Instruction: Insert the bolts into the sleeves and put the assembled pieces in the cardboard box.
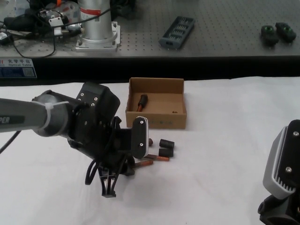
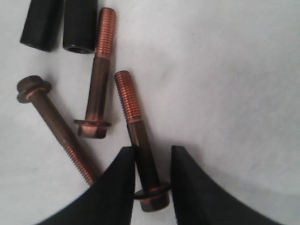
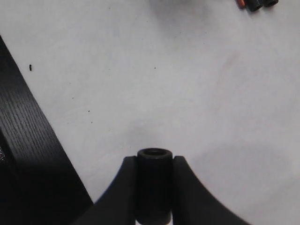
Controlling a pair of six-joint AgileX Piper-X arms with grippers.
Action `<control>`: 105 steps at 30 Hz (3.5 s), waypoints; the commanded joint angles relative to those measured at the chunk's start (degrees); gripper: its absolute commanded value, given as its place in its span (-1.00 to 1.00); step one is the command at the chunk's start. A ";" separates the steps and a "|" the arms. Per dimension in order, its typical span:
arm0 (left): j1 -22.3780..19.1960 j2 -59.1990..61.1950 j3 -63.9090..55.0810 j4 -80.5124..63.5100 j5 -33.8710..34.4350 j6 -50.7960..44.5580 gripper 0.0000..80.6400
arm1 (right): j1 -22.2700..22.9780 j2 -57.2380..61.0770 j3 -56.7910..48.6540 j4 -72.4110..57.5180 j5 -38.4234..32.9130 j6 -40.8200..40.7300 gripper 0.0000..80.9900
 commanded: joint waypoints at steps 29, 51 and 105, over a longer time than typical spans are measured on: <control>0.47 -15.21 2.29 34.03 8.75 56.62 -0.98 | -0.39 -0.45 -0.16 -8.48 1.79 -11.74 -0.95; -0.21 -0.59 5.21 6.40 5.67 84.27 -0.98 | -0.39 -0.45 -0.16 -9.37 1.79 -10.98 -0.95; -5.24 -23.84 5.21 13.45 -1.65 -86.96 -0.08 | -0.39 -0.45 -0.16 -6.82 1.79 -5.50 -0.95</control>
